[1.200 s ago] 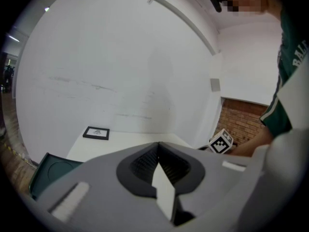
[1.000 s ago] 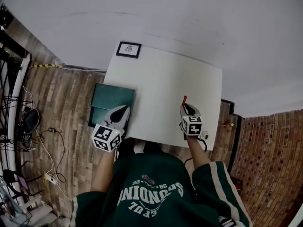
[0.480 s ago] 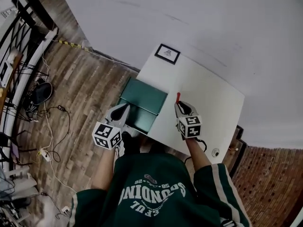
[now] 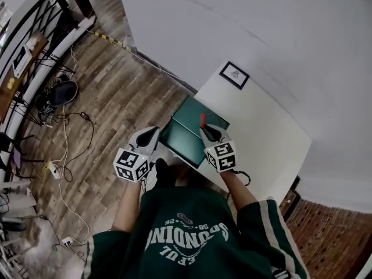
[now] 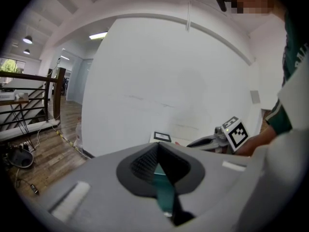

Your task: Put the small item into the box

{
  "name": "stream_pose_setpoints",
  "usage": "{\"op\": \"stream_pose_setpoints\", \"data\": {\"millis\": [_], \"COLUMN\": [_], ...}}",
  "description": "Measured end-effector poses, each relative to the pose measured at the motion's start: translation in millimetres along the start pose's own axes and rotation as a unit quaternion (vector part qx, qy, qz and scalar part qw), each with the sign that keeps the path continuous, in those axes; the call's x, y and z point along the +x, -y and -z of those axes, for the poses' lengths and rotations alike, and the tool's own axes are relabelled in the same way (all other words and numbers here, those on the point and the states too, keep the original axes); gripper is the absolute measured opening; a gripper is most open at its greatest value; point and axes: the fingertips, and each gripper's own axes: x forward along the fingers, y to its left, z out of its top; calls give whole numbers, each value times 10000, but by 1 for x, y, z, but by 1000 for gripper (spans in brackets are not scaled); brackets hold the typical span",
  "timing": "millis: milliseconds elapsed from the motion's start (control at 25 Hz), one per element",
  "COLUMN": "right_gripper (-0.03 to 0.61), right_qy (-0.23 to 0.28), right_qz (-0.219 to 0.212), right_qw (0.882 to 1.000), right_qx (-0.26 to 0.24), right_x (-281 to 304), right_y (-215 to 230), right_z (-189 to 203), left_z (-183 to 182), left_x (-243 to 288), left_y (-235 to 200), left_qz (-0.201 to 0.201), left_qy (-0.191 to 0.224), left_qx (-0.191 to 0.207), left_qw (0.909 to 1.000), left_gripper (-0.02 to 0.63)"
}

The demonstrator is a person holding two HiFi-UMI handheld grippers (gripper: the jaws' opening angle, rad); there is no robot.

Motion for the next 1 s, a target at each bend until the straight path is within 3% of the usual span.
{"op": "stream_pose_setpoints", "data": {"millis": [280, 560, 800, 1000], "right_gripper": [66, 66, 66, 67], "right_qy": [-488, -1101, -1744, -2073], "right_qz": [-661, -1052, -1036, -769], "right_qw": [9954, 9851, 9768, 9733], "right_qx": [-497, -802, -687, -616], "right_x": [44, 76, 101, 117], "right_y": [-57, -99, -103, -94], "right_z": [12, 51, 92, 113], "left_z": [2, 12, 14, 20], "left_x": [-14, -26, -29, -25], "left_y": [-32, -55, -72, -83], "left_qz": [-190, -238, -224, -155], "left_qy": [-17, -79, -138, -211], "left_qx": [-145, -242, -280, -252], "left_qw": [9997, 9994, 9993, 9993], "left_gripper": [52, 51, 51, 52]}}
